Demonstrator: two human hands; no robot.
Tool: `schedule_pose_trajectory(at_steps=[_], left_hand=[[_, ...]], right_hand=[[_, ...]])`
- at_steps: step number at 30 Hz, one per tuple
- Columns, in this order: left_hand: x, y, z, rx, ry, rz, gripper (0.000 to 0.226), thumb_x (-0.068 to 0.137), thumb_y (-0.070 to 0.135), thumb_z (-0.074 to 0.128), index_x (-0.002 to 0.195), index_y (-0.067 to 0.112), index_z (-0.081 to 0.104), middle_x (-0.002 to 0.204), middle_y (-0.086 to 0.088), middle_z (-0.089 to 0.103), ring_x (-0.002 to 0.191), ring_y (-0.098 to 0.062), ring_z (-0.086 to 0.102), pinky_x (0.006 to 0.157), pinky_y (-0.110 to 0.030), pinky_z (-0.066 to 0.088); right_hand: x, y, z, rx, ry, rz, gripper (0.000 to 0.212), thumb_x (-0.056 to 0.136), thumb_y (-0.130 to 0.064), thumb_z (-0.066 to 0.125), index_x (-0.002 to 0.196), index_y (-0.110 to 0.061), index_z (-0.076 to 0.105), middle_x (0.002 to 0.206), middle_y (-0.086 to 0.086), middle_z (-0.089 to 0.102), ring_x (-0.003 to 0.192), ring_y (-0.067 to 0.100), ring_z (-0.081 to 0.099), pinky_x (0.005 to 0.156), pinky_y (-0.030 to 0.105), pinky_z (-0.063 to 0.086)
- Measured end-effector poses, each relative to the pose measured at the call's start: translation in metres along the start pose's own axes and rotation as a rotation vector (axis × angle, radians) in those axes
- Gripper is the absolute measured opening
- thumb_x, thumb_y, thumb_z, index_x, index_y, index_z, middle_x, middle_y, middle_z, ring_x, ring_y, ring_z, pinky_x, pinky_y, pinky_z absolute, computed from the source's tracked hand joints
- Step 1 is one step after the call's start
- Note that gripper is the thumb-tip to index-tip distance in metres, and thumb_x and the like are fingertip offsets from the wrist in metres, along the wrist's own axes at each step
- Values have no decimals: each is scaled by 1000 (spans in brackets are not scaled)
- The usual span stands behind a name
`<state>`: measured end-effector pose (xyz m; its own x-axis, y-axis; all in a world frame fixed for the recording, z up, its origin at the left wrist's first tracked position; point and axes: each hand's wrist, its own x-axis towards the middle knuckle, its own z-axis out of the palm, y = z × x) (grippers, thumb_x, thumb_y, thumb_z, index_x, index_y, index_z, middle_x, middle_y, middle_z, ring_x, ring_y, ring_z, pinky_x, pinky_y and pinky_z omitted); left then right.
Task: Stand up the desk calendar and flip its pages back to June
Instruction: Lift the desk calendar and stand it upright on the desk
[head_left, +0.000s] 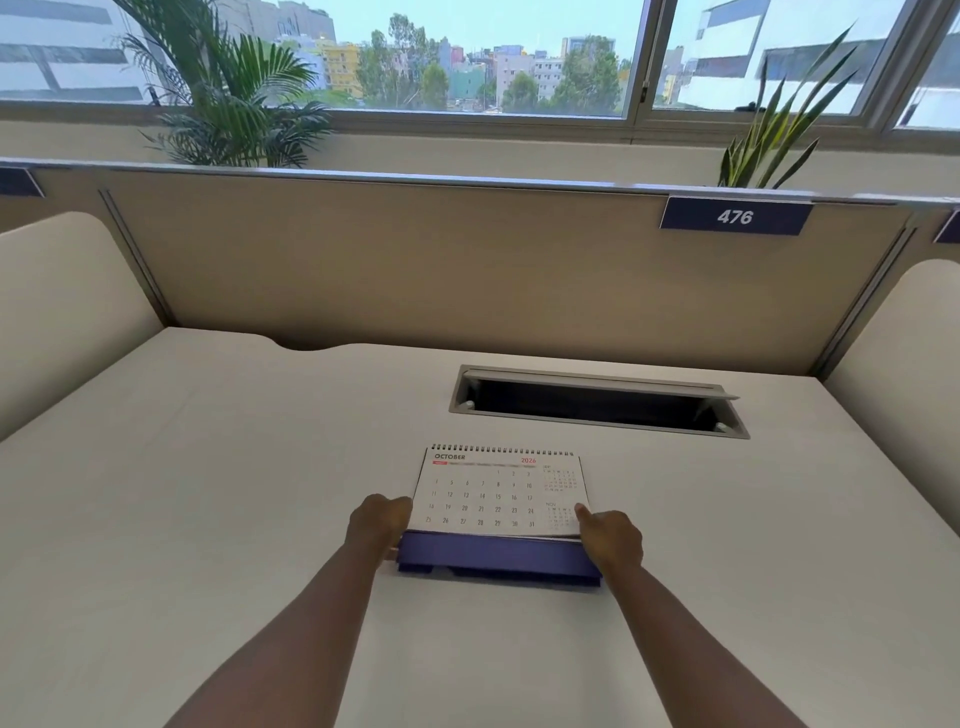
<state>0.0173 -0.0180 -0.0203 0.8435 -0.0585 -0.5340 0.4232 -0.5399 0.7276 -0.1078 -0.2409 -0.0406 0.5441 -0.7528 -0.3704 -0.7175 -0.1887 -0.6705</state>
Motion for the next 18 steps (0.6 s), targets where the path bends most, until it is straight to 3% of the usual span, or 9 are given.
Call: schedule_pose_trajectory(at_steps=[3, 6, 9, 11, 13, 18], left_hand=[[-1, -1, 2, 18, 12, -7, 15, 83, 15, 47, 74, 4, 52, 89, -16, 60, 83, -34, 60, 56, -33, 55], [-2, -1, 5, 40, 31, -3, 21, 86, 16, 48, 66, 9, 46, 72, -7, 49, 65, -21, 51, 42, -25, 43], [-2, -1, 5, 58, 20, -4, 21, 87, 14, 54, 68, 6, 49, 79, -10, 53, 66, -21, 51, 45, -25, 45], [-4, 0, 4, 74, -19, -2, 16, 88, 16, 56, 80, 3, 52, 93, -15, 57, 80, -26, 52, 60, -28, 45], [-8, 2, 3, 64, -69, 19, 16, 90, 17, 56, 79, 5, 53, 98, -15, 57, 86, -26, 50, 71, -30, 38], [-21, 13, 2, -150, -131, 93, 24, 88, 11, 58, 65, 13, 50, 90, -11, 55, 78, -24, 44, 57, -25, 31]], right_hand=[[1, -2, 3, 52, 10, 25, 46, 92, -37, 45, 106, 4, 63, 111, 20, 65, 104, 37, 58, 78, 33, 43], [-1, -2, 6, 127, -7, 16, 40, 90, -30, 53, 109, 4, 61, 114, 20, 65, 103, 36, 58, 75, 33, 42], [-2, -1, 4, 265, -27, 18, 33, 88, -22, 57, 109, 3, 63, 115, 20, 65, 101, 35, 59, 73, 34, 44], [-1, -1, -3, 355, -16, 0, 30, 88, -19, 59, 108, 2, 63, 116, 19, 65, 101, 35, 60, 78, 38, 48], [-2, -2, -10, 417, 5, -45, 27, 87, -18, 59, 107, 1, 62, 116, 18, 65, 100, 34, 60, 86, 43, 51], [-7, -7, -32, 601, 17, -160, 25, 85, -13, 62, 107, 0, 61, 115, 14, 65, 96, 30, 60, 86, 41, 50]])
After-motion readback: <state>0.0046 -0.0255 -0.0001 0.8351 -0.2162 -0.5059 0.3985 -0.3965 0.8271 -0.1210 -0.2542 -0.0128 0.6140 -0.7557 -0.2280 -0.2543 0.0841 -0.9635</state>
